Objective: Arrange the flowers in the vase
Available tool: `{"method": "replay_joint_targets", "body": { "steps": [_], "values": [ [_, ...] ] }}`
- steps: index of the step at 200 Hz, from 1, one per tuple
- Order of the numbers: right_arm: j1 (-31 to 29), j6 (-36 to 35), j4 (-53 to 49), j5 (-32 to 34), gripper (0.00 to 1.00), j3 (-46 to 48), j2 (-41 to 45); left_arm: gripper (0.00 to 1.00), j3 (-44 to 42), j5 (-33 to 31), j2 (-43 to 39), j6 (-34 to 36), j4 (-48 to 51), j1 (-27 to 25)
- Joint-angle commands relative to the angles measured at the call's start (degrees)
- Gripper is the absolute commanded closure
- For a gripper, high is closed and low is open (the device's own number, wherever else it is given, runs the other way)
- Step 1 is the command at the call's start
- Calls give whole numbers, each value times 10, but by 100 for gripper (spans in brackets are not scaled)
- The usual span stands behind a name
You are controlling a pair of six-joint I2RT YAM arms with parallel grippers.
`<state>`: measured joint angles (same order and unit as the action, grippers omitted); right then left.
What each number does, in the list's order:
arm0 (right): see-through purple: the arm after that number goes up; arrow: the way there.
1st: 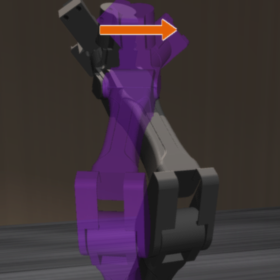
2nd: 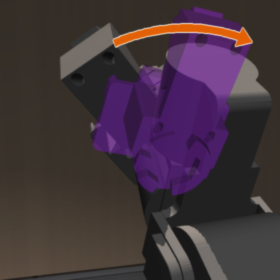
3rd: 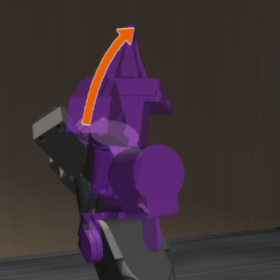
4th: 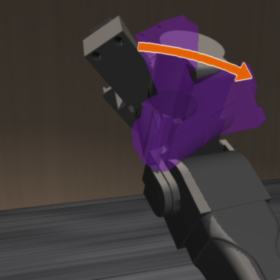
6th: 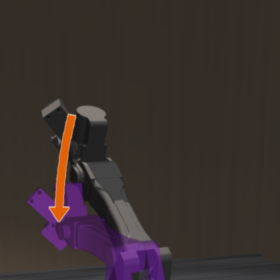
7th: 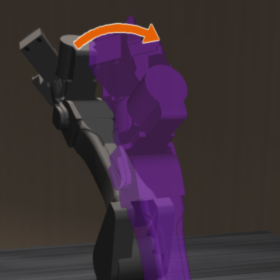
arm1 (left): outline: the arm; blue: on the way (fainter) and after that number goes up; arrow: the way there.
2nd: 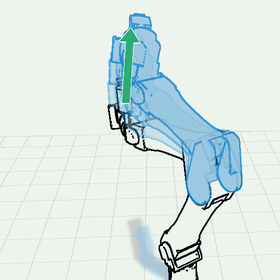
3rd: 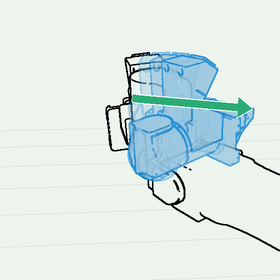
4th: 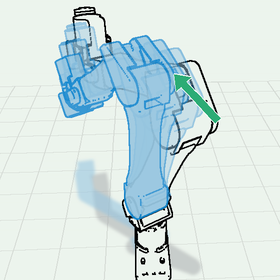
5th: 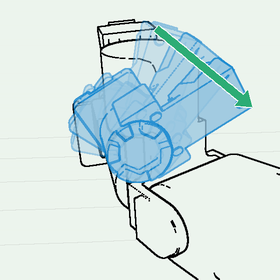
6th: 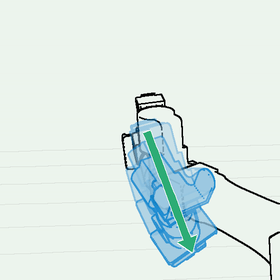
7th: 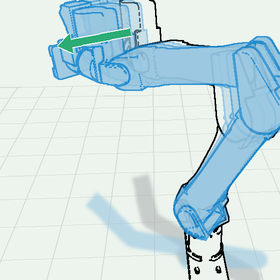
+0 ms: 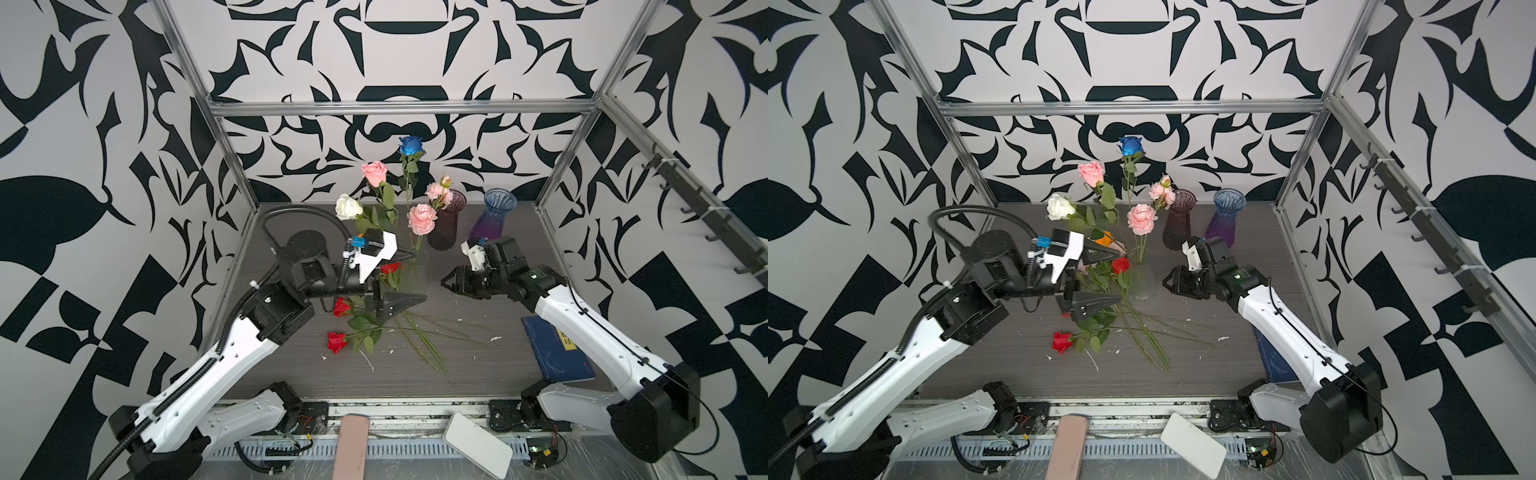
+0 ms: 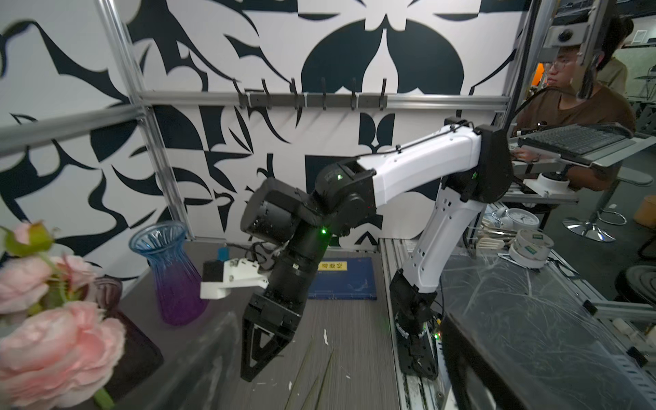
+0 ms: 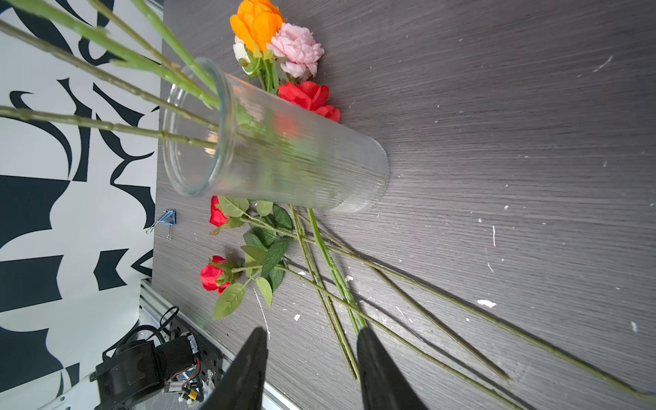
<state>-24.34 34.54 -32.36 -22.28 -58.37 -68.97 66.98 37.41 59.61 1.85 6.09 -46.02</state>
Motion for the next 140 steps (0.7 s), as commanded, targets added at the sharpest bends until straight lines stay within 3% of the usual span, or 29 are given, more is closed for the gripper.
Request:
{"method": "replay_joint_targets", "body": {
  "steps": [1, 37, 64, 111, 140],
  "values": [
    [2, 4, 5, 6, 55, -6, 26, 6, -49, -42, 3, 1, -26, -7],
    [3, 10, -12, 24, 54, 20, 65, 7, -197, -175, 0, -106, -236, -7],
    [3, 10, -33, 35, 54, 28, 88, 9, -275, -237, 12, -162, -348, -11],
    [3, -6, -70, 53, 54, 36, 111, 9, -333, -238, 72, -122, -434, -18],
    [3, -18, -89, 85, 55, 69, 138, 9, -364, -278, 110, -98, -502, -17]
  ]
}}
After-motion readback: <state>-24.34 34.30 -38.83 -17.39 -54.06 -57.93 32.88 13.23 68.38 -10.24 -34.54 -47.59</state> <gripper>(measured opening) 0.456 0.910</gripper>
